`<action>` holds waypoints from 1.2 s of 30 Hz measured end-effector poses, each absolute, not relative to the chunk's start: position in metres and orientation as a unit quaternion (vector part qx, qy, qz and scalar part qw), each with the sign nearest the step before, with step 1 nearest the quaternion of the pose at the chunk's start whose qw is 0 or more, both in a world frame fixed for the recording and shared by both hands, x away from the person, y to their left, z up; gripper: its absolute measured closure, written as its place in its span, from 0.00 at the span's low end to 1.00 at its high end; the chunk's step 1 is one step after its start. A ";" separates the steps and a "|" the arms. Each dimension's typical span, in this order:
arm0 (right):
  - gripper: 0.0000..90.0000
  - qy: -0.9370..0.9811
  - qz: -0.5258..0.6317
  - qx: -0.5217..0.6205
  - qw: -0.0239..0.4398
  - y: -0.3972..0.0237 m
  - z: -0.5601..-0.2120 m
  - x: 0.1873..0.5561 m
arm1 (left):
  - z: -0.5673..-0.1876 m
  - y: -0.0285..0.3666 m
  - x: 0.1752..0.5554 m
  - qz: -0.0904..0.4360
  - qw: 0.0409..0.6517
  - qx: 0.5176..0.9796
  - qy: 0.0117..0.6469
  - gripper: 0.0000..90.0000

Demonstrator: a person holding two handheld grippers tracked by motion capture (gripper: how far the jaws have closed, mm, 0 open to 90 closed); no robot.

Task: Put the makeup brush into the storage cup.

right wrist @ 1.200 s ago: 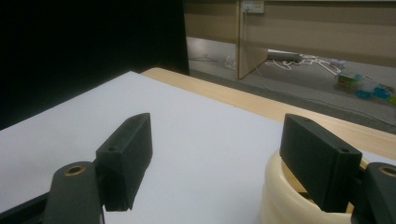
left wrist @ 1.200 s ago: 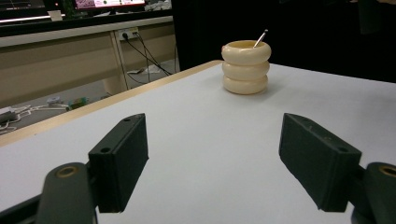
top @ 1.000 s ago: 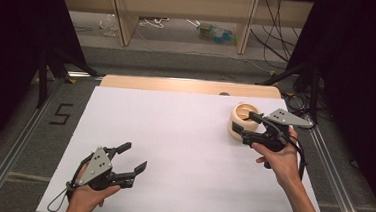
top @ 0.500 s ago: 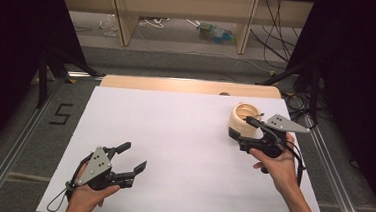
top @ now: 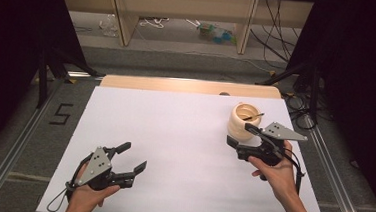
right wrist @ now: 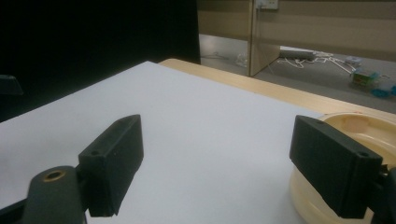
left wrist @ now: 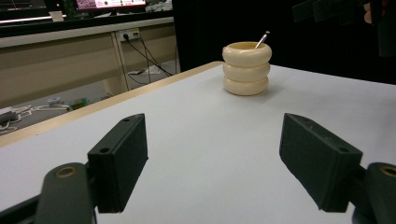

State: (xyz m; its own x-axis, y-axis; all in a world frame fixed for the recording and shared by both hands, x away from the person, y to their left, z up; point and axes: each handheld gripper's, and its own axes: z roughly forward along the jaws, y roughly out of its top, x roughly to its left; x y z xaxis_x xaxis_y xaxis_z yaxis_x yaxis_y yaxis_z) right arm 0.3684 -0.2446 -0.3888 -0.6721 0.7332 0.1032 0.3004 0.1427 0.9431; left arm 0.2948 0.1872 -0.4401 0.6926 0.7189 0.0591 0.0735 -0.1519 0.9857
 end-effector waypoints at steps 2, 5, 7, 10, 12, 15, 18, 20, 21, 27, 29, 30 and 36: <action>0.21 0.727 0.552 0.355 0.201 -0.245 -0.389 0.367 | -0.440 0.187 0.295 0.274 0.588 0.707 0.281 0.26; 0.21 0.728 0.553 0.355 0.197 -0.245 -0.391 0.364 | -0.440 0.188 0.295 0.276 0.587 0.708 0.278 0.26; 0.21 0.728 0.555 0.352 0.195 -0.245 -0.393 0.362 | -0.440 0.187 0.295 0.276 0.587 0.708 0.278 0.26; 0.21 0.733 0.549 0.354 0.190 -0.245 -0.393 0.360 | -0.440 0.187 0.295 0.274 0.588 0.707 0.280 0.26; 0.21 0.730 0.553 0.352 0.192 -0.246 -0.394 0.359 | -0.440 0.187 0.295 0.275 0.588 0.708 0.280 0.26; 0.21 0.730 0.554 0.352 0.191 -0.246 -0.395 0.358 | -0.440 0.187 0.295 0.274 0.588 0.707 0.281 0.26; 0.21 0.731 0.552 0.353 0.193 -0.247 -0.396 0.357 | -0.440 0.187 0.295 0.274 0.589 0.707 0.281 0.26; 0.21 0.734 0.548 0.354 0.188 -0.247 -0.397 0.355 | -0.440 0.187 0.295 0.274 0.589 0.707 0.280 0.26; 0.21 0.734 0.548 0.354 0.188 -0.248 -0.397 0.355 | -0.440 0.187 0.295 0.274 0.589 0.707 0.280 0.26; 0.20 0.730 0.555 0.353 0.186 -0.250 -0.400 0.354 | -0.440 0.187 0.295 0.274 0.589 0.707 0.280 0.26; 0.20 0.728 0.557 0.353 0.187 -0.250 -0.401 0.353 | -0.440 0.187 0.295 0.274 0.588 0.707 0.281 0.26; 0.20 0.728 0.557 0.353 0.187 -0.250 -0.401 0.353 | -0.440 0.187 0.295 0.274 0.588 0.707 0.280 0.26; 0.20 0.735 0.547 0.354 0.189 -0.253 -0.402 0.349 | -0.440 0.187 0.295 0.274 0.589 0.707 0.281 0.26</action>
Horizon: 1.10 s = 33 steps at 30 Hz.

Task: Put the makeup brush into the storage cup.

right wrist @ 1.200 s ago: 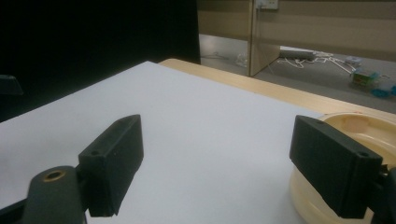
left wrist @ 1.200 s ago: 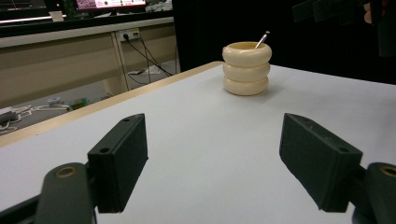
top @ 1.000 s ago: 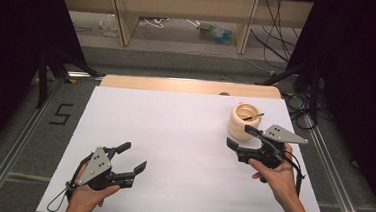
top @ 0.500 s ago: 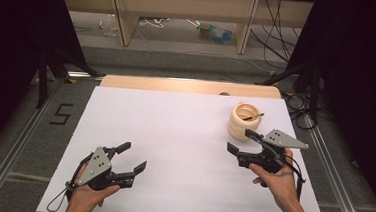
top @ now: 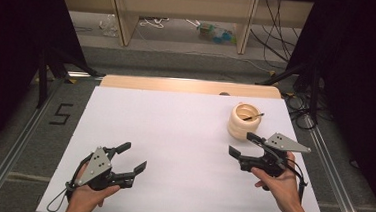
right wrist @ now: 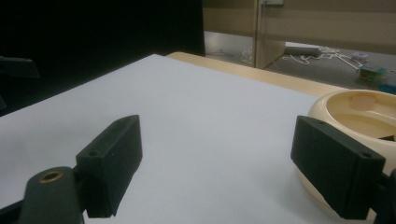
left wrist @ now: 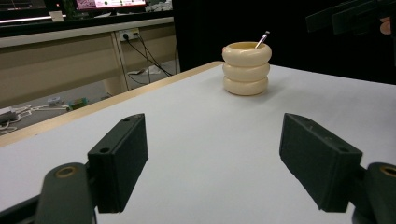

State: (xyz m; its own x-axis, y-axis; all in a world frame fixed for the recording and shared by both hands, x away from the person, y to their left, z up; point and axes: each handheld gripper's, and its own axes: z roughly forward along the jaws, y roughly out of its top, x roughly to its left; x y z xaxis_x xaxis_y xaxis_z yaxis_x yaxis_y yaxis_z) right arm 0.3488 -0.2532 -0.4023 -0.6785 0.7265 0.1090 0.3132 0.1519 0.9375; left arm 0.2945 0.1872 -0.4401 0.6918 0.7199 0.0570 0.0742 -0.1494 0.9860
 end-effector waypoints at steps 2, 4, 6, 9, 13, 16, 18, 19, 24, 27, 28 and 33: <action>0.20 0.735 0.546 0.354 0.189 -0.254 -0.403 0.348 | -0.440 0.187 0.294 0.274 0.588 0.707 0.281 0.26; 0.20 0.734 0.548 0.355 0.185 -0.255 -0.403 0.346 | -0.440 0.187 0.294 0.274 0.588 0.707 0.280 0.26; 0.19 0.733 0.551 0.352 0.190 -0.256 -0.404 0.345 | -0.440 0.187 0.294 0.274 0.588 0.707 0.280 0.26; 0.19 0.730 0.554 0.351 0.192 -0.256 -0.405 0.342 | -0.440 0.187 0.294 0.275 0.588 0.708 0.280 0.26; 0.19 0.730 0.558 0.347 0.190 -0.257 -0.407 0.339 | -0.440 0.187 0.294 0.275 0.588 0.708 0.279 0.26; 0.19 0.729 0.560 0.346 0.189 -0.257 -0.409 0.336 | -0.440 0.187 0.294 0.274 0.588 0.707 0.281 0.26; 0.19 0.729 0.561 0.345 0.187 -0.258 -0.411 0.335 | -0.440 0.187 0.295 0.273 0.593 0.704 0.279 0.26; 0.19 0.735 0.553 0.347 0.186 -0.259 -0.411 0.333 | -0.440 0.187 0.295 0.274 0.592 0.705 0.278 0.26; 0.19 0.737 0.551 0.347 0.183 -0.261 -0.414 0.329 | -0.440 0.187 0.294 0.275 0.587 0.708 0.279 0.26; 0.19 0.735 0.555 0.345 0.180 -0.261 -0.416 0.326 | -0.440 0.187 0.294 0.275 0.588 0.708 0.280 0.26; 0.19 0.733 0.559 0.344 0.181 -0.260 -0.417 0.325 | -0.440 0.187 0.294 0.274 0.588 0.708 0.280 0.26; 0.19 0.741 0.553 0.337 0.180 -0.256 -0.420 0.318 | -0.440 0.187 0.294 0.275 0.587 0.708 0.281 0.26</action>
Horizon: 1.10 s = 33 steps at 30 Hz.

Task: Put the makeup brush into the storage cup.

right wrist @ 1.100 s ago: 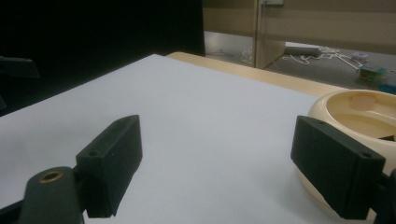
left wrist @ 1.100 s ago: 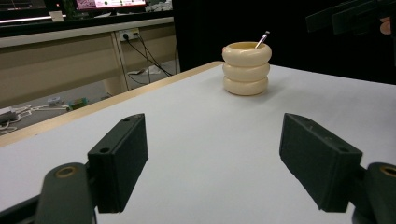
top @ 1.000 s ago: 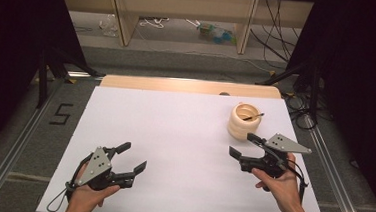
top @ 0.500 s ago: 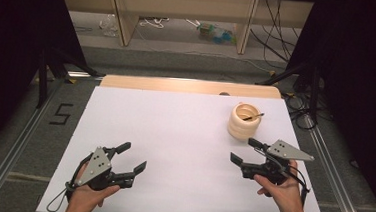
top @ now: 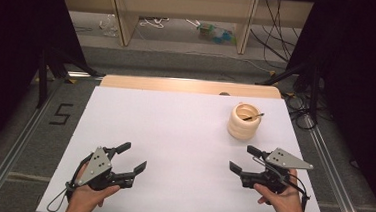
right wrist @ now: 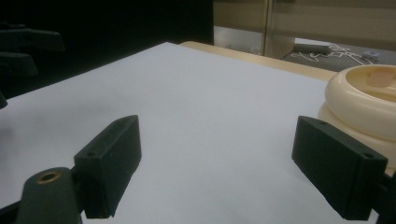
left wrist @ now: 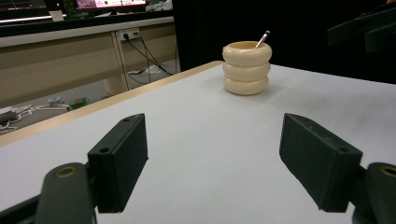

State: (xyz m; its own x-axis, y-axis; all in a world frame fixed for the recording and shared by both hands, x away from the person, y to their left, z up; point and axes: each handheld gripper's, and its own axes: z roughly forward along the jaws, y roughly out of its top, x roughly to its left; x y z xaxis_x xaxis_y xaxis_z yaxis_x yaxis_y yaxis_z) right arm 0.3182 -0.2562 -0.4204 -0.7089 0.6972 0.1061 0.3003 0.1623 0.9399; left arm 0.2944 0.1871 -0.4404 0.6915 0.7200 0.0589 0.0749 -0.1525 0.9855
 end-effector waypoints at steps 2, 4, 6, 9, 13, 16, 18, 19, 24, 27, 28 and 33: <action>0.19 0.745 0.549 0.331 0.183 -0.255 -0.421 0.316 | -0.440 0.187 0.294 0.275 0.587 0.708 0.280 0.26; 0.19 0.755 0.537 0.330 0.181 -0.256 -0.421 0.313 | -0.440 0.187 0.294 0.274 0.588 0.707 0.282 0.26; 0.19 0.753 0.539 0.328 0.185 -0.256 -0.422 0.312 | -0.440 0.187 0.294 0.275 0.587 0.708 0.281 0.26; 0.19 0.751 0.539 0.331 0.190 -0.257 -0.423 0.310 | -0.440 0.187 0.294 0.274 0.588 0.707 0.281 0.26; 0.19 0.752 0.538 0.332 0.188 -0.257 -0.425 0.307 | -0.440 0.187 0.295 0.274 0.588 0.708 0.281 0.26; 0.19 0.753 0.538 0.326 0.197 -0.259 -0.425 0.307 | -0.441 0.187 0.294 0.274 0.587 0.708 0.280 0.26; 0.19 0.750 0.543 0.331 0.182 -0.258 -0.425 0.305 | -0.440 0.187 0.295 0.274 0.588 0.708 0.280 0.26; 0.19 0.755 0.535 0.331 0.183 -0.259 -0.424 0.304 | -0.440 0.188 0.295 0.276 0.587 0.709 0.278 0.26; 0.19 0.752 0.539 0.325 0.196 -0.259 -0.424 0.301 | -0.440 0.187 0.294 0.272 0.592 0.708 0.274 0.26; 0.19 0.753 0.539 0.329 0.184 -0.259 -0.423 0.298 | -0.440 0.186 0.294 0.271 0.591 0.708 0.274 0.26; 0.19 0.751 0.540 0.325 0.196 -0.260 -0.423 0.298 | -0.440 0.187 0.294 0.273 0.590 0.709 0.272 0.26; 0.19 0.753 0.538 0.331 0.183 -0.260 -0.423 0.297 | -0.440 0.186 0.294 0.271 0.592 0.708 0.274 0.26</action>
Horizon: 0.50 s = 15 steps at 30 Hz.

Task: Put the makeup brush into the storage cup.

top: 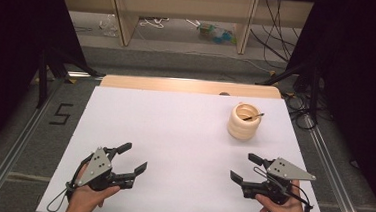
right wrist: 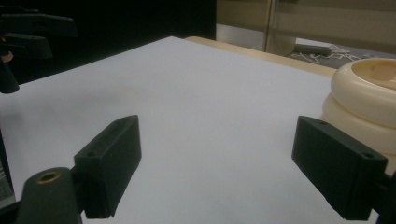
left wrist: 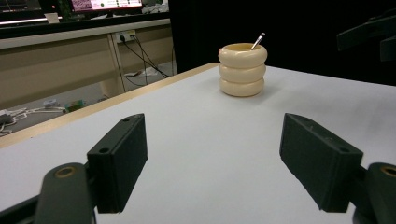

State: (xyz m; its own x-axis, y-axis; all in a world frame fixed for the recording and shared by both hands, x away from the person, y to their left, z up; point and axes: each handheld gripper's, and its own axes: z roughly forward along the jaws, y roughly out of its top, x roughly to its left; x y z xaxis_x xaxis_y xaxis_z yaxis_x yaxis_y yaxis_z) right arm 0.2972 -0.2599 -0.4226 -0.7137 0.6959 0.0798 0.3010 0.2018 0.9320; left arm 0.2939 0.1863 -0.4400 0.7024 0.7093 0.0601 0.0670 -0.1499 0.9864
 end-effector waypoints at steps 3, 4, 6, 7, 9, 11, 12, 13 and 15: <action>0.19 0.748 0.546 0.328 0.186 -0.259 -0.424 0.298 | -0.440 0.186 0.294 0.271 0.591 0.708 0.274 0.26; 0.19 0.748 0.545 0.329 0.186 -0.259 -0.424 0.298 | -0.440 0.186 0.294 0.272 0.591 0.708 0.274 0.26; 0.19 0.747 0.547 0.329 0.187 -0.259 -0.425 0.298 | -0.440 0.186 0.294 0.272 0.591 0.708 0.274 0.26; 0.19 0.748 0.546 0.329 0.187 -0.259 -0.424 0.298 | -0.440 0.186 0.294 0.271 0.591 0.708 0.274 0.26; 0.19 0.748 0.544 0.330 0.191 -0.259 -0.424 0.298 | -0.440 0.186 0.294 0.272 0.591 0.709 0.274 0.26; 0.19 0.753 0.539 0.329 0.188 -0.260 -0.423 0.298 | -0.440 0.186 0.294 0.271 0.591 0.708 0.274 0.26; 0.19 0.750 0.540 0.331 0.189 -0.259 -0.424 0.298 | -0.440 0.186 0.294 0.272 0.591 0.708 0.274 0.26; 0.19 0.747 0.544 0.330 0.194 -0.259 -0.424 0.298 | -0.440 0.186 0.294 0.272 0.591 0.708 0.274 0.26; 0.19 0.748 0.543 0.330 0.190 -0.259 -0.424 0.298 | -0.440 0.186 0.294 0.272 0.591 0.708 0.274 0.26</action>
State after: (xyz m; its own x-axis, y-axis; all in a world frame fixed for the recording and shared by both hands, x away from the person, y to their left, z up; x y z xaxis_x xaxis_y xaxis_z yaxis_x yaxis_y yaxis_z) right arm 0.2980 -0.2592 -0.4238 -0.7093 0.7010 0.0741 0.2880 0.1923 0.9381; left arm 0.2941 0.1865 -0.4400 0.7026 0.7090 0.0611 0.0666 -0.1510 0.9863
